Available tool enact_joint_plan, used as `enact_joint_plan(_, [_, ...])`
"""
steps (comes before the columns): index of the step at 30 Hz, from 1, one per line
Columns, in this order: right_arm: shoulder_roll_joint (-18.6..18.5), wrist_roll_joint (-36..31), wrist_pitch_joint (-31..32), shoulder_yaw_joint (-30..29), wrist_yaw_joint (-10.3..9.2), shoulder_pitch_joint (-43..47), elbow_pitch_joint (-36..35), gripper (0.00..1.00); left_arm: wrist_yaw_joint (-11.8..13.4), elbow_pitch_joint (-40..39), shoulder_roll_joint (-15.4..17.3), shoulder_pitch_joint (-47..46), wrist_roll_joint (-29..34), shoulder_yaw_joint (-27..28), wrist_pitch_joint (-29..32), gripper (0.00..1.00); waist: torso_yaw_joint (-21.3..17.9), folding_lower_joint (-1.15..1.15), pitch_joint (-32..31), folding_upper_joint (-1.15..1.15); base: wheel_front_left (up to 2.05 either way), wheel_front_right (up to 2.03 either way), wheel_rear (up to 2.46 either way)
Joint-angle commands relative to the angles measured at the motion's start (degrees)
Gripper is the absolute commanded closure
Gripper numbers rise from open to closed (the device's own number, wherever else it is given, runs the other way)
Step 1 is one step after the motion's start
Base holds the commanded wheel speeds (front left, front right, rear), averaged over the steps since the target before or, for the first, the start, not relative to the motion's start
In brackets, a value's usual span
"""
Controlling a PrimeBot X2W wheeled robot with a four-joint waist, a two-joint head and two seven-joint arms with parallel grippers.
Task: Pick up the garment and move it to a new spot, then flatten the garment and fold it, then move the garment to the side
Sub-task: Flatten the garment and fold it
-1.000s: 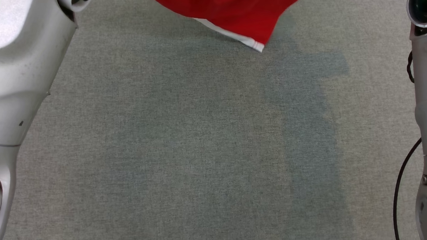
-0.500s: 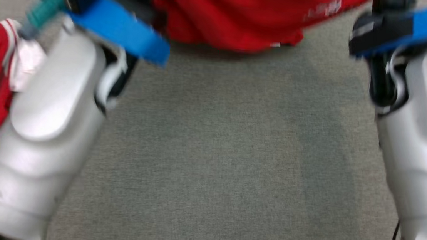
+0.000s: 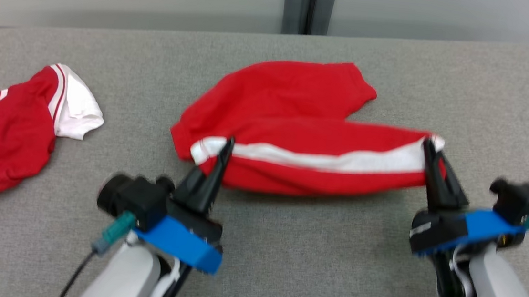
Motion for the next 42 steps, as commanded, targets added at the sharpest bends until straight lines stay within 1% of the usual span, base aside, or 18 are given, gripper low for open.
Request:
enact_joint_plan(1, [-0.21, 0.4, -0.06, 0.05, 0.01, 4.14, -1.9, 1.0, -0.03, -1.07, -0.41, 3.2, 0.29, 0.36, -0.29, 1.0, -0.39, 0.01, -1.3, 0.0, 0.0, 0.0, 0.0])
enact_joint_plan(3, [-0.2, 0.6, -0.05, -0.46, 0.01, 7.86, -3.8, 1.0, -0.03, -1.65, -0.24, 6.75, 0.55, -0.52, -0.28, 1.0, -0.34, 0.01, -2.11, 0.0, 0.0, 0.0, 0.0])
enact_joint_plan(6, [-0.25, 0.37, -0.06, -0.75, 0.01, 12.6, -6.27, 1.0, -0.03, -2.34, -0.1, 10.8, 0.42, 0.16, -0.29, 1.0, -0.48, 0.01, -3.42, 0.0, 0.0, 0.0, 0.0])
enact_joint_plan(9, [-0.03, 0.59, -0.06, -2.15, 0.01, 16.81, -8.51, 1.0, -0.03, -3.55, -0.34, 14.03, 0.97, 1.34, -0.28, 1.0, -0.3, 0.01, -4.52, 0.0, 0.0, 0.0, 0.0])
enact_joint_plan(13, [0.63, 0.49, -0.05, -3.33, 0.01, 21.7, -11.57, 1.0, -0.03, -4.63, -0.4, 17.09, 1.61, 0.22, -0.28, 1.0, 0.15, 0.01, -5.73, 0.0, 0.0, 0.0, 0.0])
enact_joint_plan(17, [1.23, 0.44, 0.07, -4.61, 0.01, 24.23, -13.76, 1.0, -0.03, -5.42, -0.39, 18.67, 1.84, -0.51, -0.29, 1.0, 0.43, 0.01, -5.89, 0.0, 0.0, 0.0, 0.0])
enact_joint_plan(21, [1.44, 0.63, 0.46, -6.29, 0.01, 24.19, -14.83, 1.0, -0.03, -5.67, -0.49, 18.41, 1.64, -0.88, -0.28, 1.0, 1.11, 0.01, -5.61, 0.0, 0.0, 0.0, 0.0])
enact_joint_plan(24, [1.28, 0.38, 0.59, -6.73, 0.01, 23.19, -15.13, 1.0, -0.03, -5.74, -0.56, 17.62, 1.67, -0.18, -0.28, 1.0, 1.44, 0.01, -5.27, 0.0, 0.0, 0.0, 0.0])
enact_joint_plan(27, [0.63, -0.19, 0.72, -6.57, 0.01, 19.37, -15.26, 1.0, -0.03, -5.84, -0.87, 15.77, 2.32, 1.04, -0.29, 1.0, 2.21, 0.01, -4.07, 0.0, 0.0, 0.0, 0.0])
enact_joint_plan(28, [0.63, -0.19, 0.72, -6.57, 0.01, 19.37, -15.26, 1.0, -0.03, -5.84, -0.87, 15.77, 2.32, 1.04, -0.29, 1.0, 2.21, 0.01, -4.07, 0.0, 0.0, 0.0, 0.0])
enact_joint_plan(32, [-0.19, -1.05, 1.39, -5.61, 0.01, 12.61, -13.67, 1.0, -0.02, -5.59, -1.23, 12.72, 2.52, 0.94, -0.29, 1.0, 3.01, 0.01, -1.77, 0.0, 0.0, 0.0, 0.0])
enact_joint_plan(37, [-1.5, -2.68, 2.52, -3.82, 0.01, 1.89, -9.02, 1.0, -0.03, -4.43, -2.27, 8.05, 2.63, 2.25, -0.28, 1.0, 4.81, 0.01, 2.14, 0.0, 0.0, 0.0, 0.0])
enact_joint_plan(42, [-2.61, -4.33, 3.42, -1.46, 0.01, -8.51, -1.92, 1.0, -0.03, -2.51, -4.2, 4.0, 2.89, 5.07, -0.28, 1.0, 6.75, 0.01, 5.84, 0.0, 0.0, 0.0, 0.0])
